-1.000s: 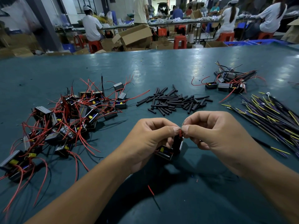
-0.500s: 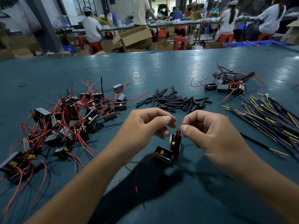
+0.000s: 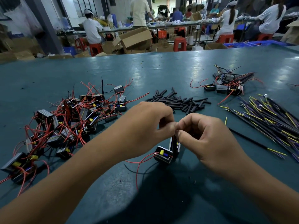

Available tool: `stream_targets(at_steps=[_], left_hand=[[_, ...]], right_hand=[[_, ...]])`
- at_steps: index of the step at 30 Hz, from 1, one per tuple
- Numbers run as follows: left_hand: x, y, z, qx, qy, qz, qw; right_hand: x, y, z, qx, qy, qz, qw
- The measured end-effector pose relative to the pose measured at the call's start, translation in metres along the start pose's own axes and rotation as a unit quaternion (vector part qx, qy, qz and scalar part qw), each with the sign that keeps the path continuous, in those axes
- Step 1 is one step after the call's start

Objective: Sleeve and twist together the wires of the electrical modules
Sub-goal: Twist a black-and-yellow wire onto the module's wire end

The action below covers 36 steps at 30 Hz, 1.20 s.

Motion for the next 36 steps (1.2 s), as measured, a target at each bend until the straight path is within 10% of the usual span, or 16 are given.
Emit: stream_targets(at_steps=[6, 13, 27, 36], left_hand=[[0.015, 0.012, 0.001, -0.242, 0.110, -0.277, 0.923], [-0.007, 0.023, -0.010, 0.113, -0.048, -0.031, 0.992], [0.006, 0.025, -0.010, 0.288, -0.188, 0.217, 0.913], [0.024, 0.018, -0.009, 0.017, -0.036, -0.164, 0.986]], right_hand=[[0.003, 0.004, -0.002, -0.013, 0.008, -0.014, 1.000], [-0.002, 0.004, -0.002, -0.016, 0.029, -0.009, 0.999], [-0.002, -0.001, -0.002, -0.031, 0.056, 0.012, 0.998], [0.002, -0.004, -0.002, -0.044, 0.038, -0.006, 0.998]])
Point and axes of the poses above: each hand's wrist, its own z-axis towards the middle knuckle, its own x-axis out of the palm, y = z × x, the point moved 2 cm from there along z, towards the middle knuckle, and after that the axes turned 13 degrees about -x, right-handed, at the moved point
